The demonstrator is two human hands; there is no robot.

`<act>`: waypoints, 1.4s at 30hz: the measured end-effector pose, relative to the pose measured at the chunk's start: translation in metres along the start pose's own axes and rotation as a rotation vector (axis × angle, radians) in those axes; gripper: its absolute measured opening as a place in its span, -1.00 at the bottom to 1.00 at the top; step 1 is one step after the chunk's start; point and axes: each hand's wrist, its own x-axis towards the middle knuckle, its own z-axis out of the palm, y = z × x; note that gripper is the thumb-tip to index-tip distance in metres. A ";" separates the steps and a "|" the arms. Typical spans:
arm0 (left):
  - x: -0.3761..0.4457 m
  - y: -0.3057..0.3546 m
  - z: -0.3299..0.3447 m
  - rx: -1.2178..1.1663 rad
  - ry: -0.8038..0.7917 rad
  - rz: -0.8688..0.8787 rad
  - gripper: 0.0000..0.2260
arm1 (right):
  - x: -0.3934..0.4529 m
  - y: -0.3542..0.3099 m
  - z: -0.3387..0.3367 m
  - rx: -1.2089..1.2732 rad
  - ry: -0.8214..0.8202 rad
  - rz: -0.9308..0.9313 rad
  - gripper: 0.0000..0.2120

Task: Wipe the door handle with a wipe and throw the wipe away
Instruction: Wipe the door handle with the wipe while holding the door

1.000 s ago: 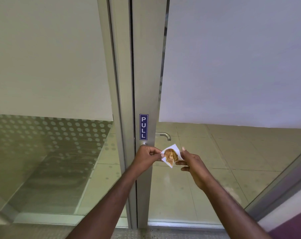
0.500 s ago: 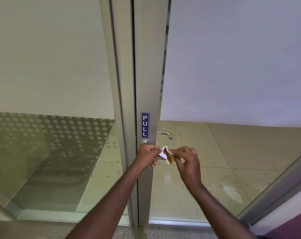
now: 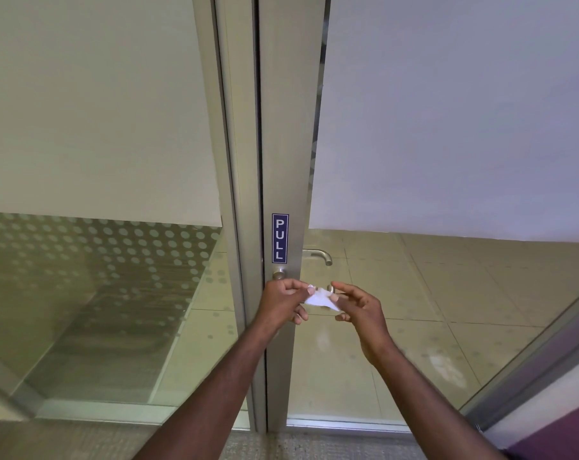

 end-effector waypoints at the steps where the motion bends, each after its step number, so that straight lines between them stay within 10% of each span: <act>1: -0.001 -0.003 0.001 -0.028 0.000 -0.011 -0.86 | 0.001 0.001 -0.001 0.009 0.014 0.009 -0.74; 13: -0.014 -0.062 0.048 -0.217 0.394 -0.148 -0.93 | 0.059 -0.001 0.014 -0.693 -0.020 -0.325 -0.84; 30: 0.006 -0.082 0.059 -0.379 0.465 -0.183 -0.91 | 0.059 -0.018 0.013 -1.485 -0.370 -0.627 -0.80; 35: 0.002 -0.091 0.034 0.060 0.423 0.060 -0.88 | 0.059 -0.019 0.027 -1.709 -0.384 -0.626 -0.79; 42: -0.020 -0.137 -0.059 0.810 0.476 0.509 -0.29 | 0.044 0.011 0.073 -1.583 -0.182 -0.430 -0.90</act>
